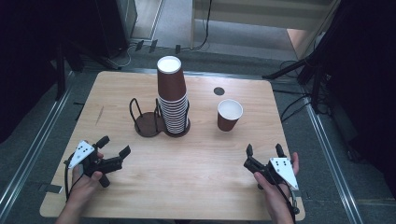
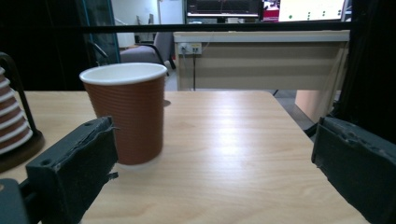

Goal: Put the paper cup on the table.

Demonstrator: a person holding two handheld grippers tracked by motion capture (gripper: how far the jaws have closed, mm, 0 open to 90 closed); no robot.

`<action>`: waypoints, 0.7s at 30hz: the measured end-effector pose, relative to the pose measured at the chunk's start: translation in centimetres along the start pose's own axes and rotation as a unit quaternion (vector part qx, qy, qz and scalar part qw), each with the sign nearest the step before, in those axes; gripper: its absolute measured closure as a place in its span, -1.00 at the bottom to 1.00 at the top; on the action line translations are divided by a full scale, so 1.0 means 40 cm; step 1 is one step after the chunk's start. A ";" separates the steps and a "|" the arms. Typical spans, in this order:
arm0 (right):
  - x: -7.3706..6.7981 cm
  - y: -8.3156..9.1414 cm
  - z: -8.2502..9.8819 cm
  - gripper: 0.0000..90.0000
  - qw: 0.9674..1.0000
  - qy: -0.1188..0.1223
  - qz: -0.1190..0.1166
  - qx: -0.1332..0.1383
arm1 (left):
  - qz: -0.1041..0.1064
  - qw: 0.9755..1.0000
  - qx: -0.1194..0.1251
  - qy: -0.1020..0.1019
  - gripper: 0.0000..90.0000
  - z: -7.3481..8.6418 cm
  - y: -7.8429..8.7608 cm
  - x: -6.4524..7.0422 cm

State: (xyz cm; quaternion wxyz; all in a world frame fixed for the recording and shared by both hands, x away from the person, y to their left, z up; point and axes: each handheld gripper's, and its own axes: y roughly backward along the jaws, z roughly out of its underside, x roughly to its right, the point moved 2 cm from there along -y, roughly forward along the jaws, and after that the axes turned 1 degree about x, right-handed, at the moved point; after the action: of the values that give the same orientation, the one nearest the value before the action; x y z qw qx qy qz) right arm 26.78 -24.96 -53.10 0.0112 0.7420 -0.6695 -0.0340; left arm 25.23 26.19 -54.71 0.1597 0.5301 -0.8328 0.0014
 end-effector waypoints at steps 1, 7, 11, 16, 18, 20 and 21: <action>0.009 0.006 0.004 -1.00 1.000 0.001 0.003 -0.001 | 0.000 1.000 0.000 0.001 -1.00 0.000 0.000 -0.001; 0.051 0.034 0.017 -1.00 1.000 0.002 0.020 -0.008 | -0.005 1.000 -0.002 -0.001 -1.00 0.001 0.003 -0.007; 0.084 0.052 0.022 -1.00 0.999 0.002 0.035 -0.008 | -0.007 1.000 -0.004 -0.002 -1.00 0.002 0.003 -0.009; 0.122 0.078 0.034 -1.00 0.999 0.006 0.052 -0.013 | -0.011 1.000 -0.009 -0.008 -1.00 0.005 0.006 -0.010; 0.139 0.090 0.041 -1.00 0.998 0.008 0.057 -0.015 | -0.012 1.000 -0.012 -0.009 -1.00 0.005 0.008 -0.010; 0.152 0.100 0.045 -1.00 0.998 0.009 0.062 -0.015 | -0.012 1.000 -0.012 -0.011 -1.00 0.006 0.010 -0.010; 0.158 0.105 0.047 -1.00 0.998 0.006 0.065 -0.016 | -0.012 1.000 -0.011 -0.010 -1.00 0.005 0.011 -0.010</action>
State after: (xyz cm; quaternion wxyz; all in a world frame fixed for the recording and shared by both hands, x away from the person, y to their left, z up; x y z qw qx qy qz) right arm 23.11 -31.63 -54.95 0.0292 0.6968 -0.7156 -0.0397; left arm 24.92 26.70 -54.94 0.1571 0.5382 -0.8279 -0.0149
